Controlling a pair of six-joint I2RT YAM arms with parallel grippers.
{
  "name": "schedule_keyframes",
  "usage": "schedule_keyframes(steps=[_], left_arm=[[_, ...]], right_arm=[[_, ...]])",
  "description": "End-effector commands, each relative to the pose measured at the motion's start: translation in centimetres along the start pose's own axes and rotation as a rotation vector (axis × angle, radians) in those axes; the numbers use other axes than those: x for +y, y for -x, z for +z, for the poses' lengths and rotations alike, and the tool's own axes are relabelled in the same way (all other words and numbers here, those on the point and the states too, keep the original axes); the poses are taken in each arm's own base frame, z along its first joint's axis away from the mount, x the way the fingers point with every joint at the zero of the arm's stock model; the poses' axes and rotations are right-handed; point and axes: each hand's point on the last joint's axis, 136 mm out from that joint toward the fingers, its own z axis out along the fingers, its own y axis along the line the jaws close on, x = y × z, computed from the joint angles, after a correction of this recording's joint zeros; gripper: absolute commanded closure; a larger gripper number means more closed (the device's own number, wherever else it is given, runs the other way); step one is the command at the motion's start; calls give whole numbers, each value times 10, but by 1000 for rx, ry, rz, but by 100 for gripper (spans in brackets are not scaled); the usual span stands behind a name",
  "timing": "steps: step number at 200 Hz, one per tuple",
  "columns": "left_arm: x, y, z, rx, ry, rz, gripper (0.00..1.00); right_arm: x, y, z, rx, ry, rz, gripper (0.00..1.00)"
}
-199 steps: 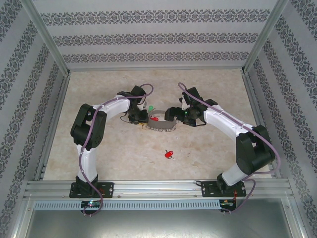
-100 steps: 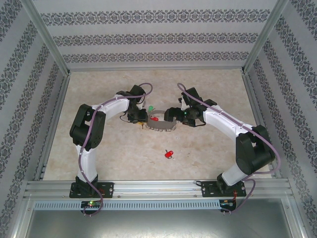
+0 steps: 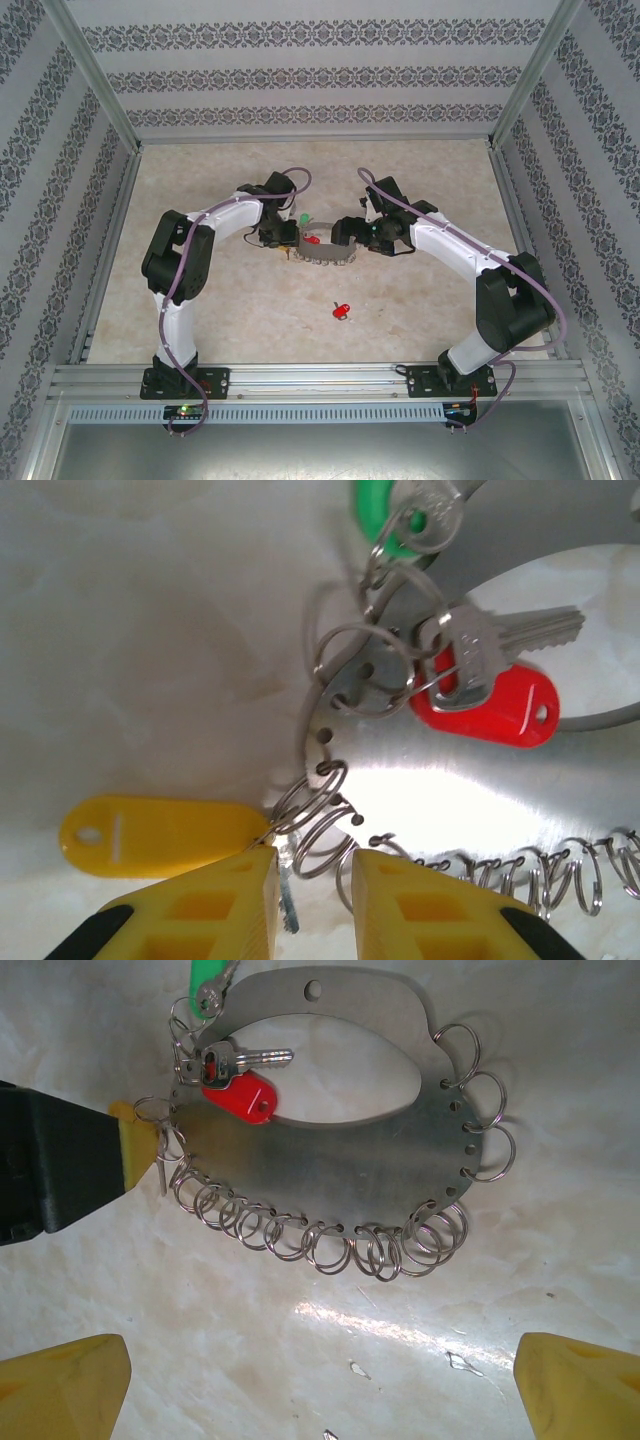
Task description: Put the keys on the keyring
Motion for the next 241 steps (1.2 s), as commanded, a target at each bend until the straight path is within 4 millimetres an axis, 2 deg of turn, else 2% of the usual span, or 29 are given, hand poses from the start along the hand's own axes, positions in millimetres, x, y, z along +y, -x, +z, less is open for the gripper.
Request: schedule_keyframes(steps=[1, 41, 80, 156, 195, 241], left_arm=[[3, 2, 10, -37, 37, 54, 74], [-1, 0, 19, -50, 41, 59, 74], [-4, 1, 18, -57, 27, 57, 76], [-10, -3, -4, -71, 7, 67, 86], [-13, -5, -16, -76, -3, 74, 100], [-18, -5, -21, -72, -24, 78, 100]], right_arm=[[3, 4, -7, -22, -12, 3, 2], [3, 3, -9, -20, -17, 2, 2], [2, 3, -10, -19, -21, 0, 2], [4, 5, -6, -20, -12, 1, 2], [5, 7, -3, -20, -7, 4, 2], [5, 7, -3, -23, -6, 1, 2]])
